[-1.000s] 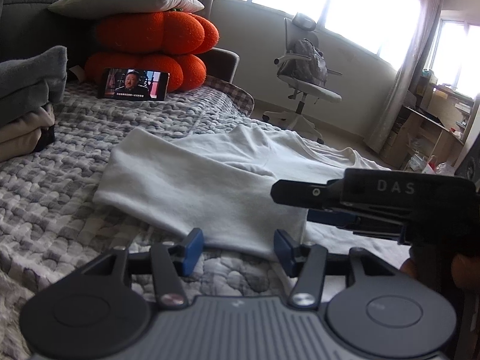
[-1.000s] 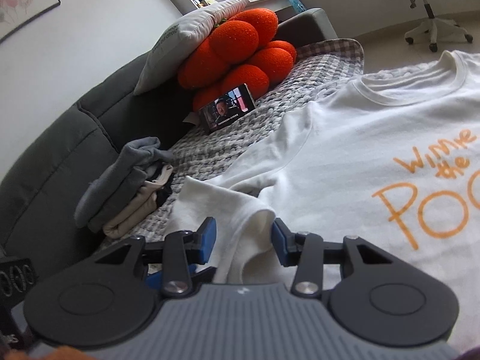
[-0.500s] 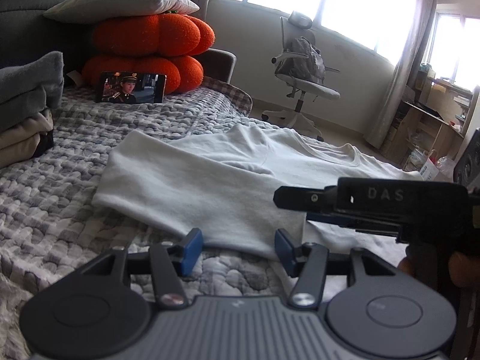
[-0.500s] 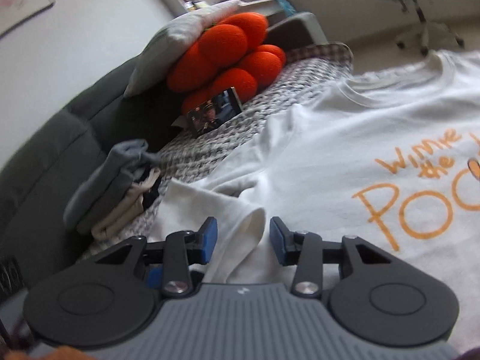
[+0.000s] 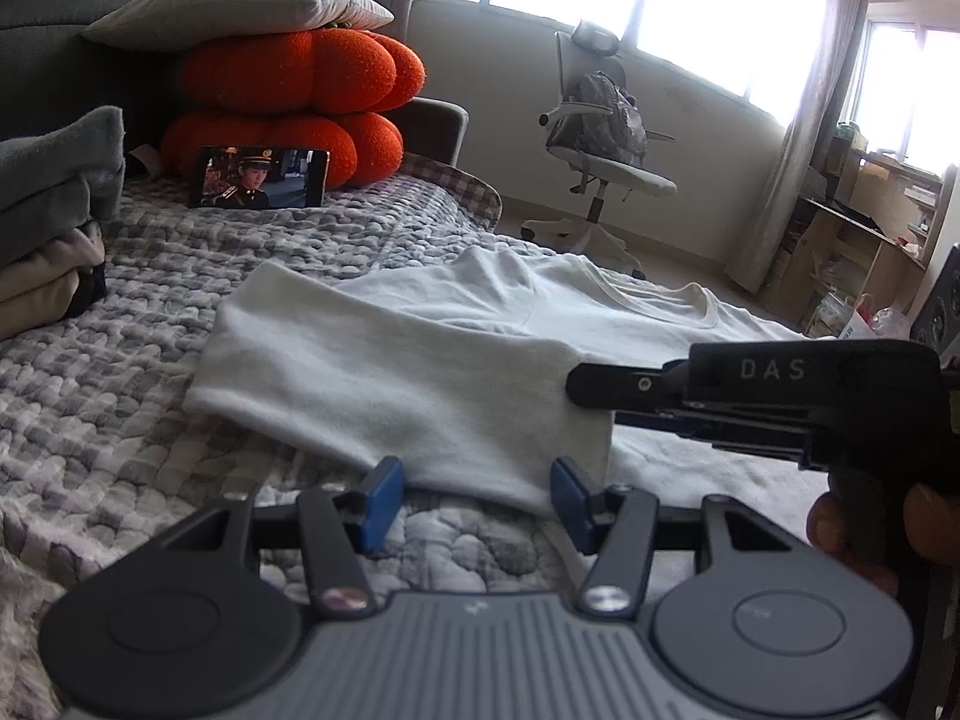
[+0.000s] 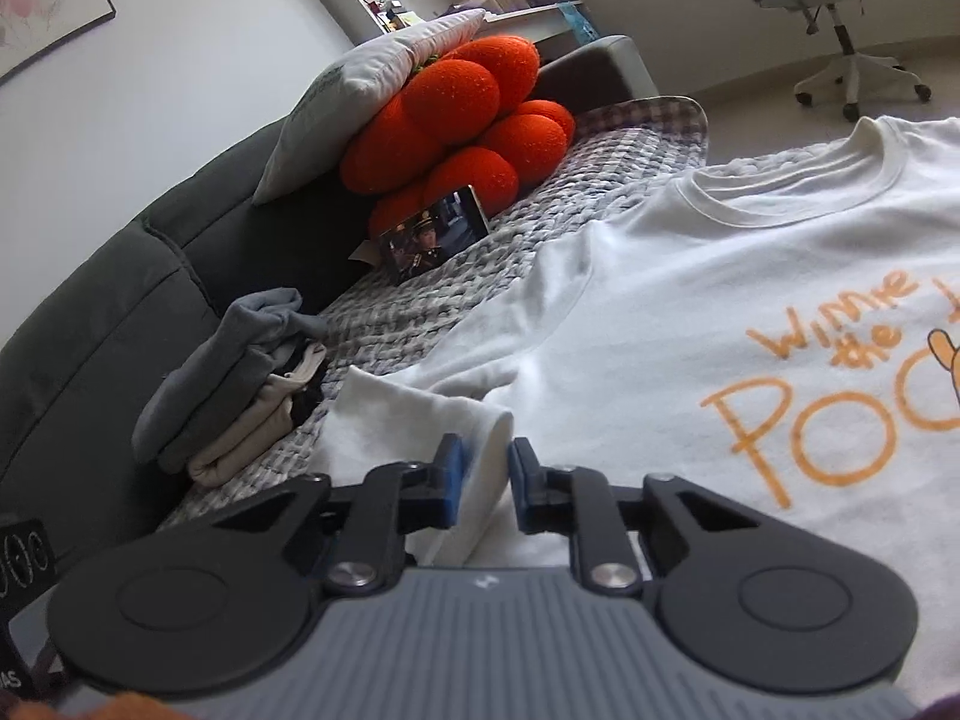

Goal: Fold clothes

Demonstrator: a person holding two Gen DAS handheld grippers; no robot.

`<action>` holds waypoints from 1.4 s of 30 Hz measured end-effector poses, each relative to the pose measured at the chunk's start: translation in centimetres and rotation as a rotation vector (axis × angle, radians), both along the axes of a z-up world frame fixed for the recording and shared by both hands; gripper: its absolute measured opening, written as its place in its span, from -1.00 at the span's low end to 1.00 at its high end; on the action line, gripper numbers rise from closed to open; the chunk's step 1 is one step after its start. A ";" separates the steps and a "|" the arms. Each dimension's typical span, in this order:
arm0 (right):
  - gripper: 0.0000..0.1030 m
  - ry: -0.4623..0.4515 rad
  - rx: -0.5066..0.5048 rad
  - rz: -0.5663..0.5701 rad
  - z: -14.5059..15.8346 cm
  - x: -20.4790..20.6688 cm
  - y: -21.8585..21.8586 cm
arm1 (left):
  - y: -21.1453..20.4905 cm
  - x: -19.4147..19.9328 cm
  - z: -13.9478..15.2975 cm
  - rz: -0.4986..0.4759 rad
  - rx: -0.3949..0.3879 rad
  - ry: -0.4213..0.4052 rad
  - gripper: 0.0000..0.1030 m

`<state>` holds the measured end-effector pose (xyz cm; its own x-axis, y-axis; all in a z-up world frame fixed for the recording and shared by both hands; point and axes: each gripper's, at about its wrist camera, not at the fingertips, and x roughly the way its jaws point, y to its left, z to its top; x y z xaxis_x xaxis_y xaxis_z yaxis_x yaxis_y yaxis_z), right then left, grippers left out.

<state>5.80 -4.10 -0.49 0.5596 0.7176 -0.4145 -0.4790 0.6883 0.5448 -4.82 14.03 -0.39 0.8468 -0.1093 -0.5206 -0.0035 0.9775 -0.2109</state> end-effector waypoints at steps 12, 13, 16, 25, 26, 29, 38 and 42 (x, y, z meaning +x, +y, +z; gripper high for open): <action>-0.36 0.056 0.008 -0.005 -0.4 -0.7 0.0 | -0.2 0.0 -0.2 0.003 0.010 -0.008 0.10; -0.36 0.049 0.001 -0.003 -0.4 -0.8 0.2 | -0.2 0.0 -0.3 0.003 0.012 -0.009 0.10; -0.33 0.004 -0.039 0.012 -0.2 -1.2 1.1 | -0.2 0.0 -0.2 0.004 0.011 -0.010 0.11; -0.83 -0.097 -0.060 -0.018 0.9 -1.2 0.7 | 0.4 0.0 0.4 -0.030 -0.062 0.003 0.29; -0.83 -0.105 -0.054 -0.028 1.2 -1.1 0.4 | 0.2 0.0 0.3 -0.032 -0.052 0.003 0.29; -0.84 -0.126 -0.042 -0.061 1.9 -0.7 -0.7 | -0.2 0.0 0.2 -0.034 -0.030 0.004 0.29; -0.84 -0.174 -0.041 -0.185 4.6 1.4 -5.4 | -0.3 0.6 0.6 -0.041 -0.045 0.013 0.29; -0.87 -0.225 -0.065 -0.245 7.3 2.9 -7.3 | -1.0 1.5 0.9 -0.069 -0.026 0.012 0.29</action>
<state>8.72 -11.37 6.79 0.7948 0.5266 -0.3015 -0.3981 0.8276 0.3958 -3.37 12.98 0.56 0.8307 -0.1805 -0.5267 0.0609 0.9698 -0.2362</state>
